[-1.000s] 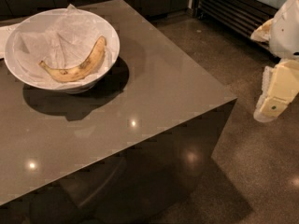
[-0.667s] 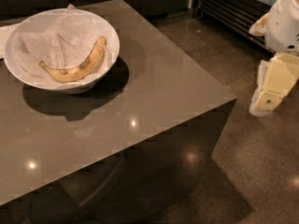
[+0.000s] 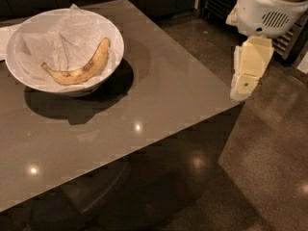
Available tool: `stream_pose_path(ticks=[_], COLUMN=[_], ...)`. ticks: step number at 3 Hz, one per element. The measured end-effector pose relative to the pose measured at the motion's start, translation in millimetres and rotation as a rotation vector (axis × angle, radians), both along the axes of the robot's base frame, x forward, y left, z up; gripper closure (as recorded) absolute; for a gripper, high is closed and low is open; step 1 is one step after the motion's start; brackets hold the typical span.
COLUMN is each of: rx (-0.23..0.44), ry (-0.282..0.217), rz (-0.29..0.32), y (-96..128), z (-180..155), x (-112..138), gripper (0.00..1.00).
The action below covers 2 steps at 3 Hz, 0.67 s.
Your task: Pick banana from white bowl
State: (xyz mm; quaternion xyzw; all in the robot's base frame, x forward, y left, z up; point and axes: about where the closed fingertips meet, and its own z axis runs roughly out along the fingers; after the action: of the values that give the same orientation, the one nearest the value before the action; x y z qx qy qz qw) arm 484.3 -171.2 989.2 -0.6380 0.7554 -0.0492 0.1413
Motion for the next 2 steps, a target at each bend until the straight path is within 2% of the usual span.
stream_pose_path(ticks=[1,2], rx=[0.005,-0.014], ry=[-0.017,-0.078], rz=[0.004,0.064], y=[3.4,18.2], z=[2.7,10.2], x=[2.6,9.9], gripper=[0.0,0.0])
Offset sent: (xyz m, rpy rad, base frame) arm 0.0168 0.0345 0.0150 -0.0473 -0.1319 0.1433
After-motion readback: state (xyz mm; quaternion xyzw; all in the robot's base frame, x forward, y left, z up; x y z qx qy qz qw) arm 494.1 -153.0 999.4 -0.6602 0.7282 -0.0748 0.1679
